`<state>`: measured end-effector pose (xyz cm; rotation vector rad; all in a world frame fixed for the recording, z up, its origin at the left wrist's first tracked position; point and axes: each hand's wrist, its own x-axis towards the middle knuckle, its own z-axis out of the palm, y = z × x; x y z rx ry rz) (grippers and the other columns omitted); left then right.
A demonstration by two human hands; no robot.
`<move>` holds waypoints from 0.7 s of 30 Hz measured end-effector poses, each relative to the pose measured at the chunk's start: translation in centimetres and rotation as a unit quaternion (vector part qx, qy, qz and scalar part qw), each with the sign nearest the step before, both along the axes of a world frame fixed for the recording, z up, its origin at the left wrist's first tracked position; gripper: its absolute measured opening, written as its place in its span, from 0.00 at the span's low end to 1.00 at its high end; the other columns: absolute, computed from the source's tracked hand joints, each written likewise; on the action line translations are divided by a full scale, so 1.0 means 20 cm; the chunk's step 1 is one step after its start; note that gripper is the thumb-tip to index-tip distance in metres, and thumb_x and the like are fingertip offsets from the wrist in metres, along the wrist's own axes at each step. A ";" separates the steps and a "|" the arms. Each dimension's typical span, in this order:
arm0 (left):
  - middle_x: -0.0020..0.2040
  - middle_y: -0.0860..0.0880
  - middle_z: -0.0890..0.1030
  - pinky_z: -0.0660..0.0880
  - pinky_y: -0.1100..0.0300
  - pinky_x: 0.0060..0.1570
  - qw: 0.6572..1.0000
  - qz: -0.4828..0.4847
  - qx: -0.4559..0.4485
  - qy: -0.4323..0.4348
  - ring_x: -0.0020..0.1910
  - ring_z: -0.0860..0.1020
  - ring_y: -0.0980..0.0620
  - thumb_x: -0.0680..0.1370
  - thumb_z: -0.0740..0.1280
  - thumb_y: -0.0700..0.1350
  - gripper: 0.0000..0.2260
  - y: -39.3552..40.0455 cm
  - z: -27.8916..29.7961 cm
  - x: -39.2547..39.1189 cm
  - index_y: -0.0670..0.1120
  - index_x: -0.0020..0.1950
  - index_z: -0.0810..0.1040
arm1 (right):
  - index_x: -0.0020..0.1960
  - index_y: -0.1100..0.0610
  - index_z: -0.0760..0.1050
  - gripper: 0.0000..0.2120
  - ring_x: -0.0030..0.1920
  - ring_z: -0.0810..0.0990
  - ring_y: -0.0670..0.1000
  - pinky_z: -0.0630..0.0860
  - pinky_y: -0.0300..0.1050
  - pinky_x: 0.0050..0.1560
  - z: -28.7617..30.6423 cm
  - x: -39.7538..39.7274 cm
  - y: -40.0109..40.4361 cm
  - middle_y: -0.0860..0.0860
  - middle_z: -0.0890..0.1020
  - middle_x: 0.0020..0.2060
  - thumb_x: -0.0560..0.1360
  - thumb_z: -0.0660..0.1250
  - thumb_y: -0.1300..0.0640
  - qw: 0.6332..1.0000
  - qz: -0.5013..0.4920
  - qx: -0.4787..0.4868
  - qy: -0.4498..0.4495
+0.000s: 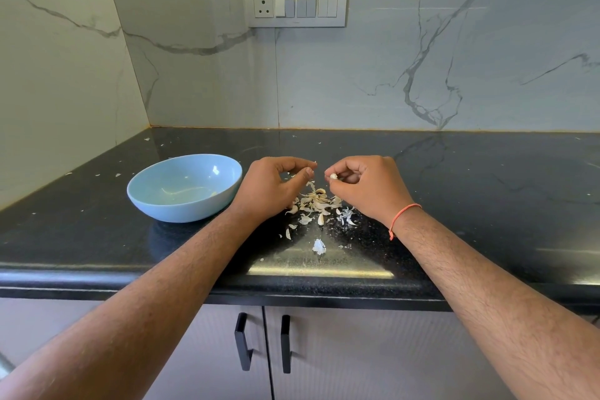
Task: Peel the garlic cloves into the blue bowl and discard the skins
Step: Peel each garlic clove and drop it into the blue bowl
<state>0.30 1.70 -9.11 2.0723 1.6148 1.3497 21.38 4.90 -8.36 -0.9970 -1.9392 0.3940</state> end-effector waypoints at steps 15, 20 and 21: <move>0.42 0.58 0.88 0.76 0.69 0.41 0.995 -0.077 -0.035 -0.045 0.37 0.83 0.65 0.77 0.77 0.51 0.06 0.02 -0.01 -0.01 0.51 0.53 0.89 | 0.51 0.49 0.89 0.08 0.40 0.83 0.43 0.81 0.35 0.43 -0.02 0.00 0.04 0.43 0.85 0.40 0.71 0.81 0.54 0.998 0.023 0.058 -0.005; 0.38 0.60 0.86 0.69 0.75 0.34 0.996 -0.074 -0.034 -0.039 0.28 0.76 0.68 0.79 0.76 0.48 0.06 0.01 -0.01 -0.01 0.49 0.52 0.89 | 0.51 0.48 0.88 0.09 0.41 0.83 0.44 0.81 0.36 0.45 -0.02 0.00 0.04 0.43 0.85 0.40 0.72 0.81 0.57 0.998 0.046 0.045 -0.002; 0.38 0.59 0.86 0.69 0.74 0.34 0.996 -0.073 -0.036 -0.043 0.28 0.77 0.67 0.79 0.76 0.48 0.05 0.02 -0.01 -0.01 0.49 0.52 0.89 | 0.51 0.48 0.88 0.09 0.41 0.83 0.44 0.81 0.36 0.45 -0.02 0.00 0.04 0.44 0.85 0.40 0.72 0.81 0.57 0.998 0.050 0.043 0.000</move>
